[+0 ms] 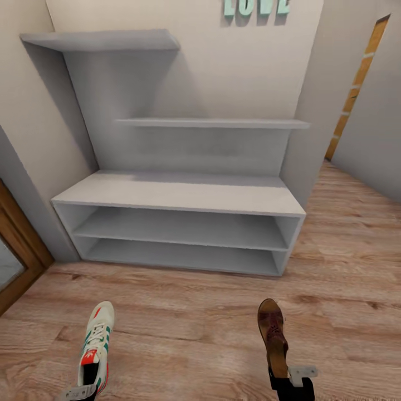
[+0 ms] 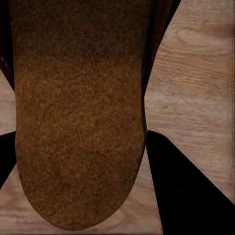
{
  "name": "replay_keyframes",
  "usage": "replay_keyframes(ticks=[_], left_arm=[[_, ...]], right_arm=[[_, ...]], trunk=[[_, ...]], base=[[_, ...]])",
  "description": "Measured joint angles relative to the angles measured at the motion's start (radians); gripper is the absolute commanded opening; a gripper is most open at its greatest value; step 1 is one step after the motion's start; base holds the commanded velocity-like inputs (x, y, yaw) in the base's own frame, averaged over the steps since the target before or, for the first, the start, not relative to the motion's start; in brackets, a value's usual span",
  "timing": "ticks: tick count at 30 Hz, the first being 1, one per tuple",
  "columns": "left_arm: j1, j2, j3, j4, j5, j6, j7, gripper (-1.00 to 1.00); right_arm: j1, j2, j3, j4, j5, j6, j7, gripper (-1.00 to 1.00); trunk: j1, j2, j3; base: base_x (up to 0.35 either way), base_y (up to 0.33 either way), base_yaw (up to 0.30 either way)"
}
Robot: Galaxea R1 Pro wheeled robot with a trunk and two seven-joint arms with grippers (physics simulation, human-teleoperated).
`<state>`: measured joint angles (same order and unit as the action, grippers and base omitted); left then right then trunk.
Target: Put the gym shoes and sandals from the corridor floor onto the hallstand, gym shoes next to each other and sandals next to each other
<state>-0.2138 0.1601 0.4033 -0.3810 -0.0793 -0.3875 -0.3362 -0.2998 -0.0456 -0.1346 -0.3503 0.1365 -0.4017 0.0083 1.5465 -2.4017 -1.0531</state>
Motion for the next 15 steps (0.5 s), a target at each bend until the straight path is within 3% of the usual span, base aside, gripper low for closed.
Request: replay_keyframes(ticks=[8, 15], left_arm=[[0.000, 0.000, 0.001, 0.000, 0.000, 0.000, 0.000, -1.00], [0.000, 0.000, 0.001, 0.000, 0.000, 0.000, 0.000, -1.00]], right_arm=[[0.000, 0.001, 0.002, -0.001, 0.001, 0.000, 0.001, -1.00], [0.000, -0.001, 0.002, -0.002, 0.002, 0.000, 0.001, -1.00]], trunk=[[0.000, 0.000, 0.000], [0.000, 0.000, 0.000]], base=[[0.000, 0.000, -0.170], [0.000, 0.000, -0.033]])
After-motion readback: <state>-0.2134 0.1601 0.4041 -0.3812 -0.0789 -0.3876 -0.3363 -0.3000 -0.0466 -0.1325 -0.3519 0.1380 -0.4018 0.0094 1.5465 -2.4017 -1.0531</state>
